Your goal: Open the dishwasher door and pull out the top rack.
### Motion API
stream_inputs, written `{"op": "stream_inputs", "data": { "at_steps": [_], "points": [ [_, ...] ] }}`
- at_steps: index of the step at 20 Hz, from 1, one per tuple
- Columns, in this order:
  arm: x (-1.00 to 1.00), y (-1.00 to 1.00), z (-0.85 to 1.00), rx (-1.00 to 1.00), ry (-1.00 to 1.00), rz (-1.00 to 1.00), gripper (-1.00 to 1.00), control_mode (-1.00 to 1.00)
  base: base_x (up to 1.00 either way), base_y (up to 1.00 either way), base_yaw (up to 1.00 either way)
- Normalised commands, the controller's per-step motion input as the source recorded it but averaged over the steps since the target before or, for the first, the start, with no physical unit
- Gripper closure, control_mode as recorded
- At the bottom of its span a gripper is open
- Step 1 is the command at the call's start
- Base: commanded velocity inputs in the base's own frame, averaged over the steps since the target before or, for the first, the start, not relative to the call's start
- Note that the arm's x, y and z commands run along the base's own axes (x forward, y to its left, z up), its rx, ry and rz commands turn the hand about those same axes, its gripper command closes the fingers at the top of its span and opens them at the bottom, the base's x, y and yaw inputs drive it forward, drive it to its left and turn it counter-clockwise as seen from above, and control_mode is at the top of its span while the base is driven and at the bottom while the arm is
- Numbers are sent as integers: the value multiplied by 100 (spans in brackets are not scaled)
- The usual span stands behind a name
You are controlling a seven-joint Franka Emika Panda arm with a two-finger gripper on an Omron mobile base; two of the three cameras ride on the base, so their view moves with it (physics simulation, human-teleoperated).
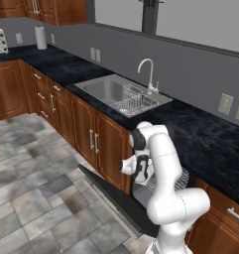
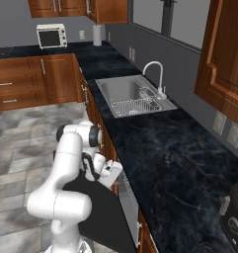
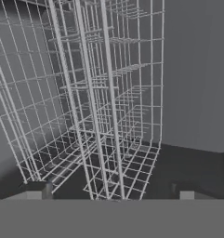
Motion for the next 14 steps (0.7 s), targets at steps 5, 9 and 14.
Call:
{"op": "stream_inputs", "data": {
  "at_steps": [5, 9, 14],
  "points": [
    [33, -18, -30, -3, 1, 0, -100, -100, 0, 0, 0],
    [33, -13, -33, -2, 2, 0, -100, -100, 0, 0, 0],
    [33, -10, -33, -1, 5, 0, -100, -100, 0, 0, 0]
  ]
}}
